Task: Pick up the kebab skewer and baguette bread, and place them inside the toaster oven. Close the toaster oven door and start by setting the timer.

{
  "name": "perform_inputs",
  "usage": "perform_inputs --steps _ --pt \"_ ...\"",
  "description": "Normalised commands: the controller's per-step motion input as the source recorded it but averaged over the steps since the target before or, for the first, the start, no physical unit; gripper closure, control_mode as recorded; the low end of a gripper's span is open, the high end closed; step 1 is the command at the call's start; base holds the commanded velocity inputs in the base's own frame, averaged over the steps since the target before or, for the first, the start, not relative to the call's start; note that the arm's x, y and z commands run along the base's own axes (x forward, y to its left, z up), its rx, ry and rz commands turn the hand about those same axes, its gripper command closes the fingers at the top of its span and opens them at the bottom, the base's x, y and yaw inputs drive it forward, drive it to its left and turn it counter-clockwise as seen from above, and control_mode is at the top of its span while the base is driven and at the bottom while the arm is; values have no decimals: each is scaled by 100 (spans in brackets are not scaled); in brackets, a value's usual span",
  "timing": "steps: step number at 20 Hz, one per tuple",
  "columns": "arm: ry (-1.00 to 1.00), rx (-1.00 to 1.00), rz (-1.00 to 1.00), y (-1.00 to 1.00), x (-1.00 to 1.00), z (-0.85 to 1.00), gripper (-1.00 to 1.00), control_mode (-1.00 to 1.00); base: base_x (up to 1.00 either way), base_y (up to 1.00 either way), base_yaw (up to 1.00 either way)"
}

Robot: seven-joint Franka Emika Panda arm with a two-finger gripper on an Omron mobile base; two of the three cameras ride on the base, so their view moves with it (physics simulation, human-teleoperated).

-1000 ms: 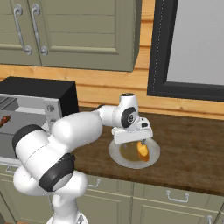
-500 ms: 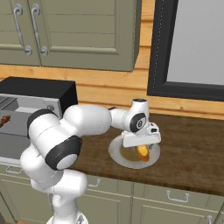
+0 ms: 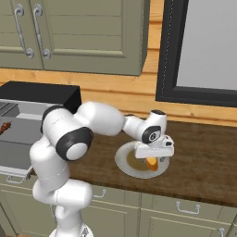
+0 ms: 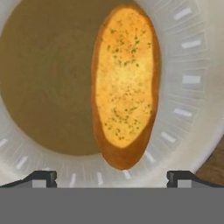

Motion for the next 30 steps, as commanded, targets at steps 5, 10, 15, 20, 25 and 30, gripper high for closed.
perform_inputs --steps 5,10,15,20,25,30 --pt "0 2 0 0 32 -13 -100 -100 0 0 0" --pt "0 0 0 0 26 -15 -100 -100 0 0 0" --pt "0 0 0 6 9 -24 -100 -100 0 0 0" --pt "0 0 0 0 5 -15 -100 -100 0 0 0" --pt "0 0 0 4 0 -12 -100 -100 0 0 0" --pt "0 0 0 15 0 -10 -100 -100 0 0 0"
